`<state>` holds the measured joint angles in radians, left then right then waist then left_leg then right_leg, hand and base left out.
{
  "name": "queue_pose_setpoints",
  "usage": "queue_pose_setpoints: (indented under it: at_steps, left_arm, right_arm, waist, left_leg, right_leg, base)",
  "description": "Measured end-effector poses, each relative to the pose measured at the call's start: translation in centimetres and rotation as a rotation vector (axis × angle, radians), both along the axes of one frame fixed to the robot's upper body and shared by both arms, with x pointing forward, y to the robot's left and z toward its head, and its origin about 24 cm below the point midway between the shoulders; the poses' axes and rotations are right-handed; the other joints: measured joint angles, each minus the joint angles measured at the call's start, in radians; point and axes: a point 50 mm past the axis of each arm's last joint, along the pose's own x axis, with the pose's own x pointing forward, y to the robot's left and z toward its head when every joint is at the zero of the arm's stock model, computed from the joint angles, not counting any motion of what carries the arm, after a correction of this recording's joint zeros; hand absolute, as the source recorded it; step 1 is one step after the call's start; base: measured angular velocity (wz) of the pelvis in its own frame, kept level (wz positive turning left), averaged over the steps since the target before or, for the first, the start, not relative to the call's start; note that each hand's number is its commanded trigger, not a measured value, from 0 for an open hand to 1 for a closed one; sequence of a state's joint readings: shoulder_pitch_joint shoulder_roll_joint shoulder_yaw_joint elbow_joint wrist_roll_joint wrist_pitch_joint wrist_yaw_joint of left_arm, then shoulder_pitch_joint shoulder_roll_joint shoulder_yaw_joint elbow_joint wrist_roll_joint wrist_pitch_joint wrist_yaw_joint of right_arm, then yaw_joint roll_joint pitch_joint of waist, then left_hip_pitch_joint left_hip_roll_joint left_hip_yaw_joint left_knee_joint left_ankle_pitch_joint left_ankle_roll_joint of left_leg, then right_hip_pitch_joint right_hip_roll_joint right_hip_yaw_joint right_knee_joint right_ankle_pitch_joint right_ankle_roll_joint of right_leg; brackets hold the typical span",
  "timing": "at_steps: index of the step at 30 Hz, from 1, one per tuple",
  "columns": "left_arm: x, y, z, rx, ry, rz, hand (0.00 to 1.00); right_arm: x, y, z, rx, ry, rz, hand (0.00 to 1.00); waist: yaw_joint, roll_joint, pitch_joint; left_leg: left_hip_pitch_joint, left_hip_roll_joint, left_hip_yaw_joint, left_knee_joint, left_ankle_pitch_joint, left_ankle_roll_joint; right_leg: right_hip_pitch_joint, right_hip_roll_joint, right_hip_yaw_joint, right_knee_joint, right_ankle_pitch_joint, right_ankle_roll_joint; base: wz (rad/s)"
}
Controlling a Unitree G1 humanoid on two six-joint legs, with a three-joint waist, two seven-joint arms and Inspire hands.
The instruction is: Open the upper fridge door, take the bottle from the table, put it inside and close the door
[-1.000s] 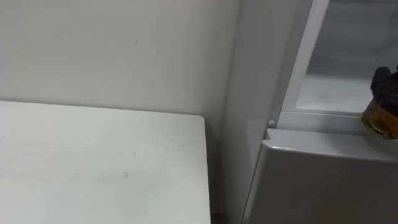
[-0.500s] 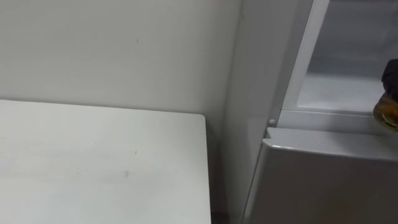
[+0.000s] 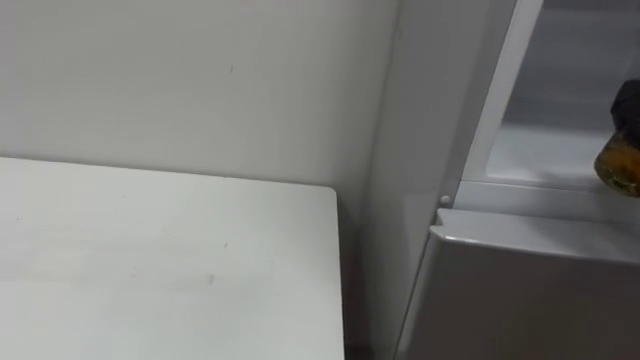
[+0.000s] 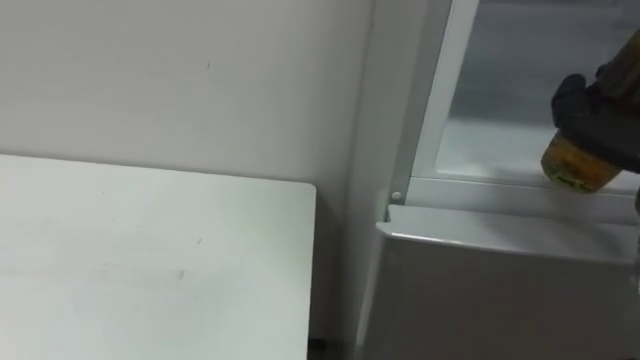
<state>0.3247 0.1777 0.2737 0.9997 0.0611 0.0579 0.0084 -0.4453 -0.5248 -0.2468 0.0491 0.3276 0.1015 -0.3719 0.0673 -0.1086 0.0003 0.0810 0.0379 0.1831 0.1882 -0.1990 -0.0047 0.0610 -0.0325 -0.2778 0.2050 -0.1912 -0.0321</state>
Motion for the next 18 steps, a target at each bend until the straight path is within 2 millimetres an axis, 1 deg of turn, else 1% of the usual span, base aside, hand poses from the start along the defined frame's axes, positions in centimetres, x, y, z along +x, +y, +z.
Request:
queue_pose_setpoints:
  at_steps: [3,7,9,11,13,15,16,17,18]
  left_arm:
    - [-0.1,0.2,0.1,0.003,0.006,0.0,0.0]
    - [0.2,0.5,0.2,0.013,-0.002,-0.005,0.0]
    - [0.0,0.6,0.4,0.018,-0.007,-0.006,0.0]
    - [-0.5,0.8,0.5,0.024,-0.003,-0.006,0.0]
    - [-0.9,0.9,0.6,0.026,0.008,-0.004,0.0]
    - [-1.2,1.0,0.6,0.031,0.016,-0.004,0.0]
    - [-1.6,1.2,0.7,0.035,0.024,-0.003,0.0]
    - [-2.0,1.2,0.8,0.038,0.034,-0.001,0.0]
    - [-2.3,1.2,0.8,0.038,0.039,0.001,0.0]
  right_arm:
    - [1.0,0.0,-1.2,0.012,0.068,0.009,1.0]
    - [1.4,-0.3,-1.1,-0.011,0.086,0.028,1.0]
    - [1.4,-0.5,-1.2,-0.028,0.102,0.034,1.0]
    - [1.5,-0.5,-1.1,-0.061,0.122,0.033,1.0]
    - [1.8,-0.6,-0.9,-0.096,0.14,0.033,1.0]
    - [1.8,-1.2,-0.8,-0.108,0.154,0.018,1.0]
    - [1.8,-1.4,-0.8,-0.113,0.161,0.01,1.0]
    - [1.8,-1.6,-0.7,-0.118,0.164,0.004,1.0]
    - [1.7,-1.7,-0.7,-0.122,0.165,0.002,1.0]
  waist:
    - [0.007,-0.005,-0.0002]
    - [0.023,-0.016,-0.0003]
    - [0.026,-0.022,-0.0035]
    - [0.027,-0.027,-0.0024]
    - [0.031,-0.025,-0.0007]
    - [0.044,-0.023,-0.0003]
    - [0.048,-0.017,0.0003]
    - [0.051,-0.018,-0.0036]
    - [0.052,-0.016,-0.0035]
  left_leg:
    - [0.002,0.0,-0.002,0.001,0.0,0.0]
    - [0.0,-0.001,-0.004,0.003,0.0,0.0]
    - [-0.002,-0.001,-0.007,0.005,0.0,0.0]
    - [-0.002,-0.002,-0.023,0.008,0.0,0.0]
    - [-0.002,-0.002,-0.03,0.008,-0.001,0.0]
    - [-0.003,0.0,-0.033,0.008,-0.006,-0.001]
    - [-0.004,0.001,-0.036,0.008,-0.006,-0.002]
    - [-0.006,0.0,-0.043,0.008,-0.007,-0.002]
    - [-0.006,0.0,-0.047,0.008,-0.006,-0.002]
  right_leg:
    - [0.007,0.0,0.0,0.001,0.0,0.0]
    - [0.01,0.001,-0.002,-0.002,0.0,0.0]
    - [0.013,0.0,-0.013,-0.002,0.0,0.0]
    - [0.021,-0.002,-0.027,-0.007,-0.001,0.001]
    - [0.025,-0.001,-0.031,-0.022,0.0,0.001]
    - [0.026,0.002,-0.037,-0.021,0.0,0.001]
    - [0.029,0.002,-0.043,-0.023,0.0,0.001]
    - [0.032,0.002,-0.048,-0.023,0.0,0.001]
    - [0.035,0.001,-0.049,-0.023,0.0,0.001]
  base:
    - [0.0]
    - [0.01]
    - [0.09]
    - [0.17]
    - [0.12]
    - [0.09]
    - [0.11]
    - [0.13]
    - [0.14]
